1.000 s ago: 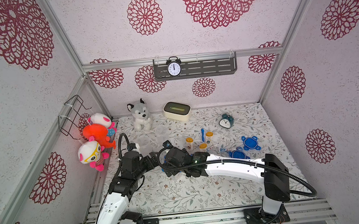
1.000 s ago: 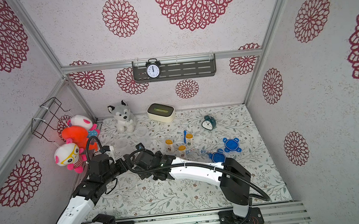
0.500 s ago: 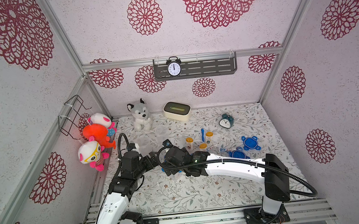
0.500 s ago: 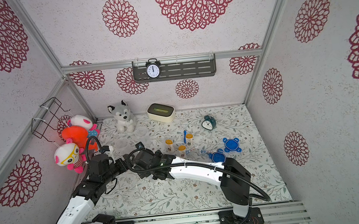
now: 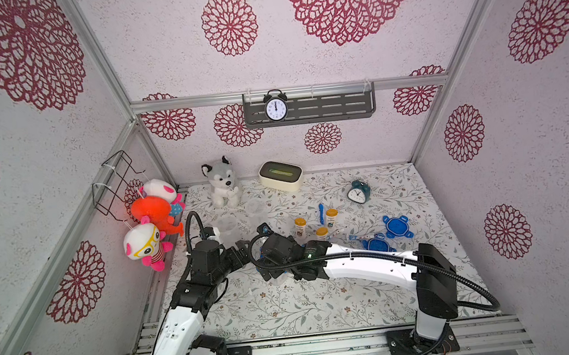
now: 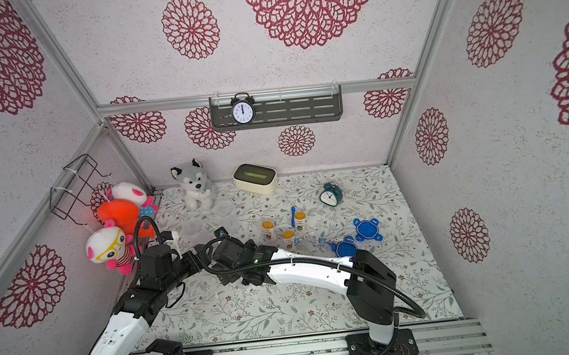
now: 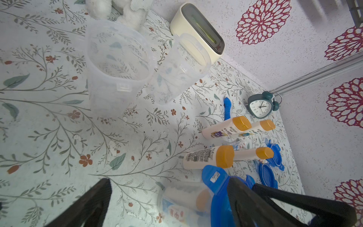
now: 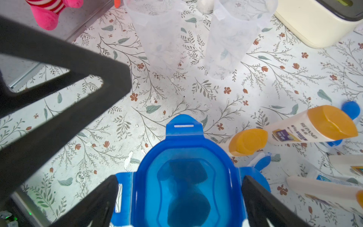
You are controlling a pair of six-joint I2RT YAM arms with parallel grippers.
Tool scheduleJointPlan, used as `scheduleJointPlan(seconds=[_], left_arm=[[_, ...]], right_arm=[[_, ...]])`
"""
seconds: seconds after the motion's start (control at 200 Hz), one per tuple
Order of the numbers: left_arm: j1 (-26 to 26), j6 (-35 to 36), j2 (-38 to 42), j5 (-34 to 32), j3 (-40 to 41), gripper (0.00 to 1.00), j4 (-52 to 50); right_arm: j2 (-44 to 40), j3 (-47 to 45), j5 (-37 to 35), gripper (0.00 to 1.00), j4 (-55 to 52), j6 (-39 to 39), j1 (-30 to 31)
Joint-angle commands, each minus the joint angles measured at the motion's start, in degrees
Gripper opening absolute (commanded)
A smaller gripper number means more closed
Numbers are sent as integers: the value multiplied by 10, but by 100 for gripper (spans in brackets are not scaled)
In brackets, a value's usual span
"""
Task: Pack away toiletry kits
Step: Close the fastener on the container.
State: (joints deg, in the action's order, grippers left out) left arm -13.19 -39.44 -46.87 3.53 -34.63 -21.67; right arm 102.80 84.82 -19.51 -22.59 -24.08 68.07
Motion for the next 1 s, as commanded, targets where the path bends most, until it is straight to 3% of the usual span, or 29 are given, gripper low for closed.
scheduleJointPlan(seconds=[0.0, 0.64, 0.996], left_arm=[[5, 2, 6, -1, 8, 96, 12], [9, 4, -2, 2, 8, 96, 18], [10, 3, 1, 3, 9, 96, 16]], right_arm=[[2, 15, -8, 99, -13, -5, -2], [-10, 28, -37, 99, -28, 11, 4], [-2, 18, 0, 99, -17, 4, -9]])
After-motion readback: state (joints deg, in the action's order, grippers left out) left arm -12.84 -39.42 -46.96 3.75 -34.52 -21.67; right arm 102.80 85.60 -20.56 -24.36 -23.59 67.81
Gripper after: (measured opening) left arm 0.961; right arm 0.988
